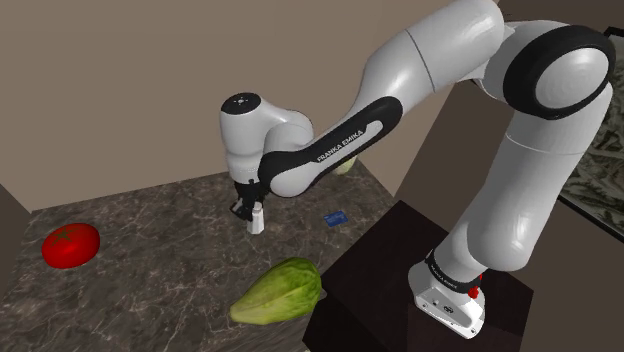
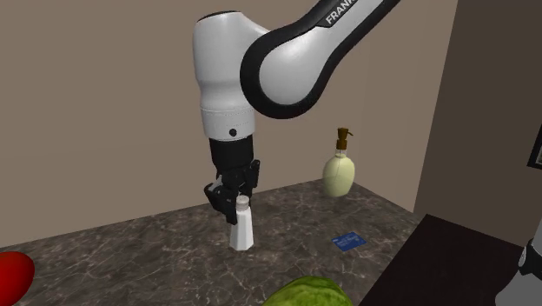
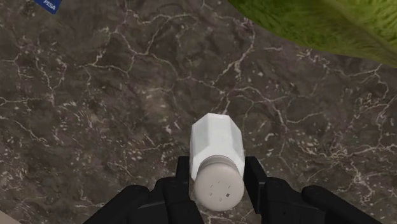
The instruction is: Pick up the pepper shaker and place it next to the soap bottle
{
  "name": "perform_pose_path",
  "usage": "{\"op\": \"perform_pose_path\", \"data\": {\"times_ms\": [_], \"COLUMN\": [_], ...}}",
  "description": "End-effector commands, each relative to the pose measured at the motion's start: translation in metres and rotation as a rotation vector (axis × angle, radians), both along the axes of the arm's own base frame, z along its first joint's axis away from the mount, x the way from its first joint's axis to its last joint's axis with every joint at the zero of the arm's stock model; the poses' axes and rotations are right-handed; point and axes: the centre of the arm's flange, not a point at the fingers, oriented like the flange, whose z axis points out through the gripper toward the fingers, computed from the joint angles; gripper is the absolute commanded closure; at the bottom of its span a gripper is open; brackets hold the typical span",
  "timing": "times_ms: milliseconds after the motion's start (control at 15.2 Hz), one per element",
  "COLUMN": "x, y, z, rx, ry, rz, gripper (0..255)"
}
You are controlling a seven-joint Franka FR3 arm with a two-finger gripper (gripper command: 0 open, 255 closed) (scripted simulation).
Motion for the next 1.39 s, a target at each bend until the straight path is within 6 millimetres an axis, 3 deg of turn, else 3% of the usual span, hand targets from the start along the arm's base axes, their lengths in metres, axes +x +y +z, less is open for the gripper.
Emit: {"op": "perform_pose_path", "data": {"times_ms": [0, 1320], "x": [0.0, 0.0], "y": [0.0, 0.0], "z": [0.01, 0.116], "rx": [0.0, 0.0], "ry": [0.0, 0.0], "rz": [0.0, 0.0], "gripper": [255, 255]}}
